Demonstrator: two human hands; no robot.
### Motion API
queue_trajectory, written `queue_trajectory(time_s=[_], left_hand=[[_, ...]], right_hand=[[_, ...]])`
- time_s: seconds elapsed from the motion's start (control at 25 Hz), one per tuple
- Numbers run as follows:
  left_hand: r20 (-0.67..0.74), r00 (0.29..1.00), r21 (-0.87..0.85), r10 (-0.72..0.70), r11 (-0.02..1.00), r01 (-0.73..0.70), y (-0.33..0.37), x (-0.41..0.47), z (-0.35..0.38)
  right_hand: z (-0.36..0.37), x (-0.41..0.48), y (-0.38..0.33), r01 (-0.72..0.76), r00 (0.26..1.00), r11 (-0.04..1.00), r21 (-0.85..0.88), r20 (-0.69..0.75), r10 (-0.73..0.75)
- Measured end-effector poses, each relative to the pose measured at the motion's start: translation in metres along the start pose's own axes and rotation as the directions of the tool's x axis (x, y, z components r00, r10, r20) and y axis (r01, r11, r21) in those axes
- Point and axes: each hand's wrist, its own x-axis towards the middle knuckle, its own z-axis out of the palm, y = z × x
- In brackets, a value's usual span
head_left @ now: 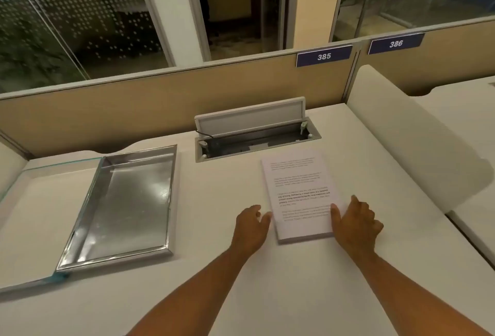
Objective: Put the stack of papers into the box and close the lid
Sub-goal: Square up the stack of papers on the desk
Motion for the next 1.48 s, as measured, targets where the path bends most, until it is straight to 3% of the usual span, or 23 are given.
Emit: queue_trajectory(time_s=[0.08,0.28,0.6,0.84,1.0,1.16,1.48], left_hand=[[0.02,0.997,-0.093,-0.071,0.993,0.073,0.013,0.003,0.011],[-0.087,0.973,-0.245,-0.215,0.951,0.188,0.026,0.006,0.033],[0.039,0.943,-0.424,-0.331,0.849,0.316,0.046,0.02,0.04],[0.142,0.951,-0.446,-0.276,0.839,0.311,0.052,0.029,0.039],[0.09,0.975,-0.469,-0.202,0.855,0.221,0.058,0.03,0.04],[0.111,0.967,-0.534,-0.228,0.807,0.252,0.062,0.033,0.037],[0.104,0.969,-0.535,-0.224,0.809,0.244,0.048,0.04,0.038]], right_hand=[[-0.001,0.005,0.004,-0.049,0.998,0.999,0.004,0.048,0.049],[0.004,0.018,0.01,-0.004,0.992,1.0,0.02,0.122,0.002],[0.005,0.032,0.016,0.035,0.99,0.999,0.01,0.137,-0.036],[0.008,0.039,0.02,0.048,0.99,0.998,0.035,0.131,-0.052],[0.011,0.045,0.023,0.05,0.99,0.997,0.055,0.128,-0.057],[0.014,0.048,0.025,0.053,0.99,0.997,0.052,0.132,-0.059],[0.018,0.05,0.027,0.064,0.99,0.997,0.045,0.121,-0.069]])
